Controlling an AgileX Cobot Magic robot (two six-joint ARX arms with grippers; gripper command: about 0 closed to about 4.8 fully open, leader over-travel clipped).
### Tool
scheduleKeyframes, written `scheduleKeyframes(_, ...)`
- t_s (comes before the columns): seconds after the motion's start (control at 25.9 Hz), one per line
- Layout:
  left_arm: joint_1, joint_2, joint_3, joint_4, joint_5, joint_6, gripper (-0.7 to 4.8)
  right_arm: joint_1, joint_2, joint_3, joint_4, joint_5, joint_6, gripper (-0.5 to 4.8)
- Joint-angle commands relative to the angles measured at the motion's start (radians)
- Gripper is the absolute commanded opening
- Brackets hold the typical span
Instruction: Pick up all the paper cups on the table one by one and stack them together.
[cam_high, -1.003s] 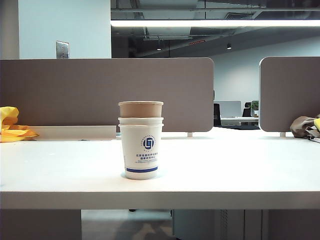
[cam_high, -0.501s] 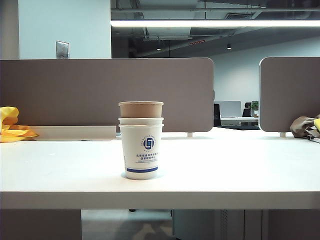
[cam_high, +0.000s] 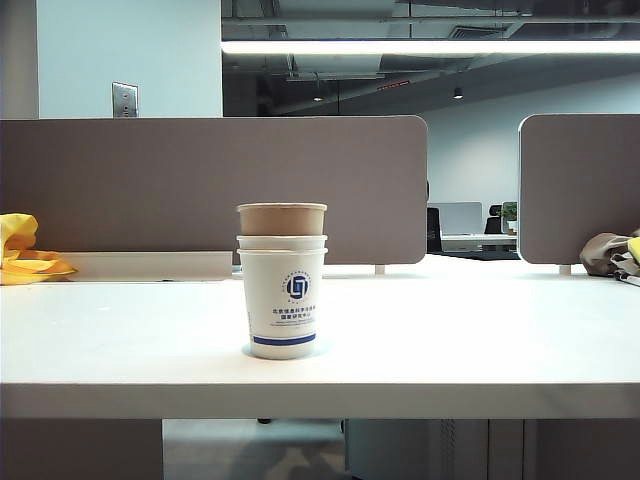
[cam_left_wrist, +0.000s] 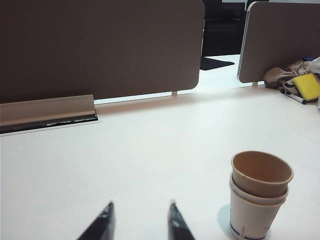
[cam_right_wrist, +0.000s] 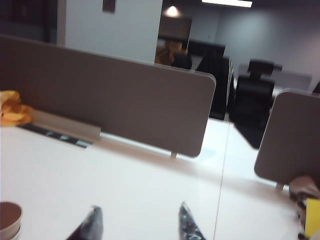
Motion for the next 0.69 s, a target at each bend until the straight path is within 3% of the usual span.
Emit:
scheduleKeyframes(0.04, 0.003, -0.048, -0.049, 0.021, 0.001, 0.005, 1.38, -0.001, -0.081, -0.055, 0.021, 0.005, -0.002, 1.98)
scheduleKeyframes(0.69, 0.068, -0.049, -0.077, 0.021, 0.001, 0.005, 1.38, -0.097, -0.152, -0.309, 0.090, 0.006, -0.001, 1.98)
